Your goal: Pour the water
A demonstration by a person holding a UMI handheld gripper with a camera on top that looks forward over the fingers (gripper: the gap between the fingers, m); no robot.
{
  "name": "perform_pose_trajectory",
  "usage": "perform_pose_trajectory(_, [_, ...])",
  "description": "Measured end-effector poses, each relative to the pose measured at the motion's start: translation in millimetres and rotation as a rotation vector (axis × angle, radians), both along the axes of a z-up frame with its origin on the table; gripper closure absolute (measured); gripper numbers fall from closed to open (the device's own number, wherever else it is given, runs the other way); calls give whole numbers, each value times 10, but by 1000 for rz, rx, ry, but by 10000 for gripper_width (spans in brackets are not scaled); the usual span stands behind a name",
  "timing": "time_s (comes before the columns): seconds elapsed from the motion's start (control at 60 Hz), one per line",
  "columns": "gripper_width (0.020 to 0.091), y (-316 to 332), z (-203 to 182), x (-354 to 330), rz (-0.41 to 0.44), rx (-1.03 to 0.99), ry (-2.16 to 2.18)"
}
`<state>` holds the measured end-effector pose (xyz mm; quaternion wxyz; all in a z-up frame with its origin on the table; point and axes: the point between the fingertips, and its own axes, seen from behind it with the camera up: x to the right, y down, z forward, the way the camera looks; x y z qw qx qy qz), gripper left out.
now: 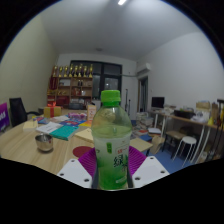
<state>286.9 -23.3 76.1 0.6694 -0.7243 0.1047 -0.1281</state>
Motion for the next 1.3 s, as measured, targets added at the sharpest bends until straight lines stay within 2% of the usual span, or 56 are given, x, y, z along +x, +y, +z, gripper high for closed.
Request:
perform_pose_trajectory(0.033, [729, 28, 54, -46, 4, -4, -52])
perform_pose_trajectory(0.183, [730, 246, 466, -223, -7, -108, -451])
perform_pose_trajectory(0.25, [732, 408, 653, -305, 17, -188, -702])
perform_pose_trajectory(0.433, [731, 918, 856, -820, 54, -400, -1499])
perform_pose_trajectory(0.633, [729, 1287, 921, -1151, 47, -524, -1992])
perform_pose_trajectory(0.65, [731, 1049, 1013, -1139, 54, -539, -2030])
perform_pose_trajectory(0.75, [728, 1148, 917, -1124, 75, -587, -2177])
perform_pose_trajectory(0.95, [728, 1000, 886, -1014, 72, -624, -2247])
perform_pose_trajectory(1.1, [731, 776, 954, -940, 66, -560, -2174])
perform_pose_trajectory(1.217, [730, 563, 1196, -899, 39, -382, -1741])
perform_pose_trajectory(1.3, [732, 527, 1251, -719, 92, -251, -1170])
